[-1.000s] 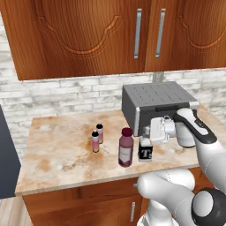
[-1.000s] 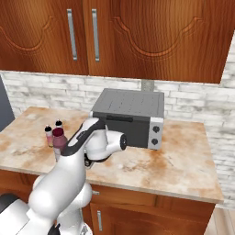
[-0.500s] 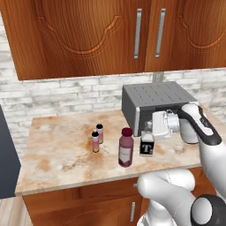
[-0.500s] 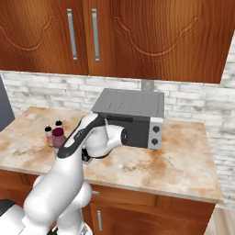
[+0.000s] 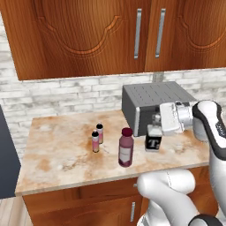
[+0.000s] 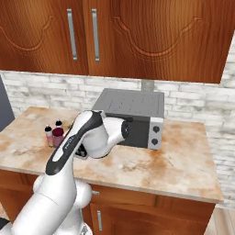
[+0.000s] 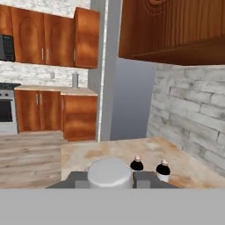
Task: Move the drinks to the dining counter.
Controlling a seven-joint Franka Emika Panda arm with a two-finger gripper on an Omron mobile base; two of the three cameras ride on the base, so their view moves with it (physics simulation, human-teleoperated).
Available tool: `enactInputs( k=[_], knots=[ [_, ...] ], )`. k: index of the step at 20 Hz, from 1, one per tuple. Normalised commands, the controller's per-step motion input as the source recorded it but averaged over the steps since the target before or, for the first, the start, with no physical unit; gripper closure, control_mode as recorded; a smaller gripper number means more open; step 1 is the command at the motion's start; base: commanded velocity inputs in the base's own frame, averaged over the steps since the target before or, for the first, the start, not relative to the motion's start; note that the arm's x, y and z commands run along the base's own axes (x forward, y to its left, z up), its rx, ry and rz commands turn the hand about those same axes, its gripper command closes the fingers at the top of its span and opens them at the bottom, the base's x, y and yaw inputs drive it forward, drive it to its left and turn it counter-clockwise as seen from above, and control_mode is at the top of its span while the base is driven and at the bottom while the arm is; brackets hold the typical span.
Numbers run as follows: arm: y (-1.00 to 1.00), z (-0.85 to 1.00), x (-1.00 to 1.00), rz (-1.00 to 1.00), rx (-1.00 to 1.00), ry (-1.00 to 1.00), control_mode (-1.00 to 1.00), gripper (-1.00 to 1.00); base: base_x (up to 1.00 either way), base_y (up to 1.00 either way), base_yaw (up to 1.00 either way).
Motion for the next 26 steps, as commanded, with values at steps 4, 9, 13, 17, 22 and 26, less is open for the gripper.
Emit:
enactInputs(
  k=[4, 9, 13, 17, 22, 26],
  knots=[
    [0.00, 0.11, -0.71, 0.00, 0.00, -0.10, -1.00, 1.00, 0.00, 0.00, 0.00],
    [0.00, 0.00, -0.49, 0.00, 0.00, -0.09, -1.00, 1.00, 0.00, 0.00, 0.00],
    [0.00, 0.00, -0.24, 0.00, 0.00, -0.06, -1.00, 1.00, 0.00, 0.00, 0.00],
    [0.00, 0.00, 0.00, 0.00, 0.00, -0.01, 1.00, 1.00, 0.00, 0.00, 0.00],
    [0.00, 0.00, 0.00, 0.00, 0.00, 0.00, 1.00, 1.00, -0.28, 0.00, 0.00],
    [0.00, 0.00, 0.00, 0.00, 0.00, 0.00, 1.00, 1.00, -0.68, 0.00, 0.05]
  ],
)
